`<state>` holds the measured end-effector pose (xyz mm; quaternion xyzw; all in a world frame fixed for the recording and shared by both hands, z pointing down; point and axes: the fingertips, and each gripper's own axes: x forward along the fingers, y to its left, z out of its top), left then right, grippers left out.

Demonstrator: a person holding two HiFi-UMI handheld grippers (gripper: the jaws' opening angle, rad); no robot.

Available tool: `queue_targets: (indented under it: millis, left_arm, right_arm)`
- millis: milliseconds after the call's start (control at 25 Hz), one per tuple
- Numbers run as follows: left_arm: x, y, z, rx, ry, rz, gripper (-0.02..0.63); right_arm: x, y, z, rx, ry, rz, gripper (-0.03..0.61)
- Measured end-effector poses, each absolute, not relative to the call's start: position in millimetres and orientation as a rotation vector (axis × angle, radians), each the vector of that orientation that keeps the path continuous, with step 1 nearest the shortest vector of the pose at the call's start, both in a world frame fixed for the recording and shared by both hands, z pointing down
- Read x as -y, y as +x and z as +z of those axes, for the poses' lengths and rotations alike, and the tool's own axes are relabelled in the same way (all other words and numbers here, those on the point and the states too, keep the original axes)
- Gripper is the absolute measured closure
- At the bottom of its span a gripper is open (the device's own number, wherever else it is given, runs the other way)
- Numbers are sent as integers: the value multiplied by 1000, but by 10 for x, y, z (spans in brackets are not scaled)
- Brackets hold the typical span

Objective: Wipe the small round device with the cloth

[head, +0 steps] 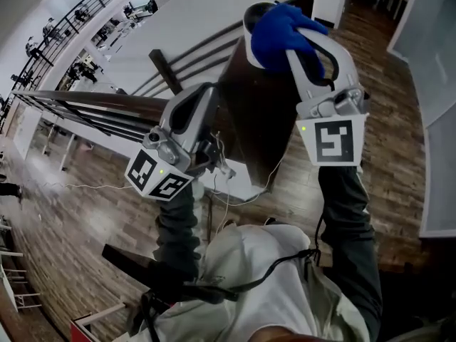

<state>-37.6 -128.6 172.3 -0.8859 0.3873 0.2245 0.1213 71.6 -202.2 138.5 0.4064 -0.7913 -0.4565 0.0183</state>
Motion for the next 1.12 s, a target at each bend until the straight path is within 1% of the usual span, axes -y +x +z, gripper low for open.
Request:
queue_targets:
  millis: [120,200,280,400,480,600,800,1000,1120]
  left_arm:
    - [1272,-359,1767,-1153,-2581,667,612]
    - [1265,-329,1811,-1168,-2582,678,612]
    - [1238,-295,1867,-1188,-2588,684,612]
    - [1191,-274,1948,-1220,-2596,681,612]
    - [1163,-290,1986,-1244,-2593,677,611]
    - [1089,-336,2016,-1289,-2572,675,611]
    - [1036,-455,2060,-1353,-2537,661,611]
    - [998,-517,2153,-1383,-2544,664,612]
    - [966,-615,2238,-1402,-2550,667,612]
  right_arm:
    - [1889,640,1678,2447,1119,-1421,548]
    - [1831,651,1714,2501,1052,-1409,548]
    - [1880,776,1608,2549,1115,-1386,548]
    - [2179,1046,1413,2600,1308,-1193,548]
    - [2335,1050,1296,2595,1315,-1161,548]
    - [2361,905,1324,2586,1239,-1214,548]
    - [2255,912,1650,2545,1122,-1171,548]
    - [2319,996,1149,2457,1286,-1294,548]
    - [2334,814,848,2334,1293,-1434,548]
